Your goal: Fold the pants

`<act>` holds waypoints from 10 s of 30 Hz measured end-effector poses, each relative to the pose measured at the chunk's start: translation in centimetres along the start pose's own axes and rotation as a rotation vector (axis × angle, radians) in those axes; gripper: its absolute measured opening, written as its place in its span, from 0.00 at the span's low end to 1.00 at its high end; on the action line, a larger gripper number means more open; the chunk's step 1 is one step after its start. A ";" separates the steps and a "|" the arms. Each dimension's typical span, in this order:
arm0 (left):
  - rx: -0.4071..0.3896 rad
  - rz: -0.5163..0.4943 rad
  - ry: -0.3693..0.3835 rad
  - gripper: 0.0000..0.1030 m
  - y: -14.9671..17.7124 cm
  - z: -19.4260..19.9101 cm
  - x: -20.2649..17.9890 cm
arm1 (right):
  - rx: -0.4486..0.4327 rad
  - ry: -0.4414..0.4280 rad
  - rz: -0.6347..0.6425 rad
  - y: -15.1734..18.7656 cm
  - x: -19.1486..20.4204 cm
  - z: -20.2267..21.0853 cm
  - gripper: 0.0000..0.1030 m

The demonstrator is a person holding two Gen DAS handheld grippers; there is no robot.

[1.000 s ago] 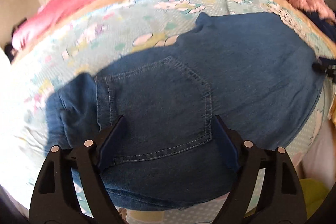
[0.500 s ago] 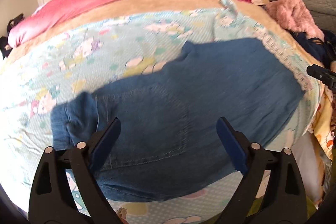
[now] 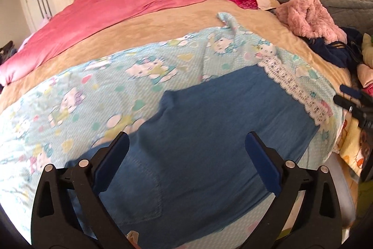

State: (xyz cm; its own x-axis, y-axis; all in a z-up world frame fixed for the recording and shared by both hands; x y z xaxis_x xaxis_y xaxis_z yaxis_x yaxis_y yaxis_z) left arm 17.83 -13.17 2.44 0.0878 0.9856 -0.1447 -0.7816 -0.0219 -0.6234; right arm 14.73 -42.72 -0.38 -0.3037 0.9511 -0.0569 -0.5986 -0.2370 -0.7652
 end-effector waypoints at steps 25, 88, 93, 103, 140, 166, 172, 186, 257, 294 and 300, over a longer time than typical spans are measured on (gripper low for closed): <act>0.153 -0.215 0.144 0.83 -5.3 -14.0 -11.5 | 0.069 -0.142 -0.147 4.0 -1.6 -6.0 0.89; 0.077 0.456 0.310 0.22 -1.1 -6.1 14.4 | 0.098 -0.395 0.618 -2.7 25.5 -7.2 0.45; 0.076 0.466 0.317 0.26 -1.2 -6.1 14.5 | 0.055 -0.425 0.619 -3.3 25.3 -5.4 0.50; 0.118 0.443 0.312 0.40 -1.3 -6.8 13.1 | 0.060 -0.418 0.559 -2.2 22.6 -4.9 0.53; 0.132 0.300 0.147 0.17 -1.8 -8.7 9.9 | 0.023 -0.642 0.505 -3.3 25.8 -4.8 0.07; 0.019 0.293 0.056 0.31 -1.0 -5.8 11.3 | 0.111 -0.456 0.415 -1.7 19.2 -5.7 0.42; -0.064 0.231 0.017 0.60 -1.5 -2.2 10.1 | 0.066 -0.412 0.382 -3.0 18.6 -5.0 0.60; -0.076 0.178 -0.024 0.84 2.1 1.2 8.0 | 0.049 -0.278 0.302 -4.2 15.5 -5.3 0.71; 0.053 0.521 0.079 0.44 11.7 2.6 20.6 | 0.271 -0.704 0.475 -12.6 42.7 -19.2 0.42; 0.030 0.142 0.185 0.61 4.2 1.2 3.7 | 0.043 -0.341 0.206 -11.0 15.4 -11.7 0.67; -0.005 0.196 0.060 0.66 3.7 1.2 7.2 | 0.017 -0.324 0.272 -11.6 17.7 -10.9 0.67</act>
State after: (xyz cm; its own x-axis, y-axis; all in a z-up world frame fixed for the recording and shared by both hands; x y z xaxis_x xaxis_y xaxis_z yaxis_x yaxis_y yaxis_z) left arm 14.83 -5.99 -0.02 -0.0290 0.9505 -0.3092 -0.7844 -0.2134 -0.5824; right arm 24.37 -20.94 0.45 -0.6678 0.7427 -0.0484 -0.4760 -0.4762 -0.7394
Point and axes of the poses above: each gripper's, at about its wrist camera, not at the fingertips, and z roughly against the way its jaws point, x to its left, y to its underside, the point moved 3 cm from there along -z, roughly the way its jaws point, and after that the axes turned 15 degrees about z, right-handed, at the moved point
